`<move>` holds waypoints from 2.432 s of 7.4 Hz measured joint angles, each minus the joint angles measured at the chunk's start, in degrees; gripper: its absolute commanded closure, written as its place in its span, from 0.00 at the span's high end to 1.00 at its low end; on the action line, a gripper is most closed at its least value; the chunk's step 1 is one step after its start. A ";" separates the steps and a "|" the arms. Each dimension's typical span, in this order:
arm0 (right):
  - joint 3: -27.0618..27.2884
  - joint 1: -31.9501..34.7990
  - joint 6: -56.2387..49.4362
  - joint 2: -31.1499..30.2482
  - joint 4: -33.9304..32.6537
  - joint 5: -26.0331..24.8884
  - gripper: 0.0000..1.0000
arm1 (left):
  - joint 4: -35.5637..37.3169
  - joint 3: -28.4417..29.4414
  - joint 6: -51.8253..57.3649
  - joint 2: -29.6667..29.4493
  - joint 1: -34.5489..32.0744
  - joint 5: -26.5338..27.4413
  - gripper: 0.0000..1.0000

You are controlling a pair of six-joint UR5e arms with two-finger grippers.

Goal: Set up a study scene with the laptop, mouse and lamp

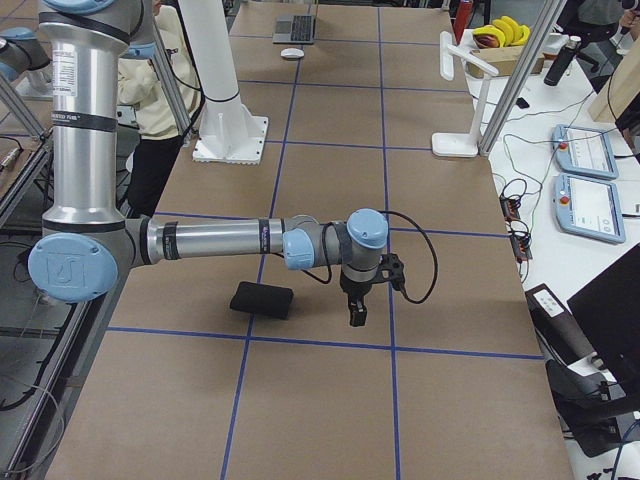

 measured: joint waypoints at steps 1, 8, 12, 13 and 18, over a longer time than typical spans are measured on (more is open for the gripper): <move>0.24 0.00 -0.01 -0.15 0.00 0.00 1.00 | -0.28 0.03 -1.04 -0.18 0.00 -0.75 0.00; 0.63 0.00 -0.01 -0.68 0.00 0.00 1.00 | 11.42 -3.92 0.50 -5.94 0.51 -6.58 0.00; 0.63 0.00 -0.07 -1.01 -0.07 0.04 1.00 | 29.81 -7.39 6.61 -15.69 0.57 -6.61 0.00; 0.63 0.00 -0.28 -1.44 -0.07 0.30 1.00 | 32.74 -6.82 6.78 -19.07 0.61 -6.61 0.00; 0.86 0.08 -0.77 -3.73 -0.11 1.85 1.00 | 42.80 -5.66 -0.52 -34.03 2.57 -11.86 0.00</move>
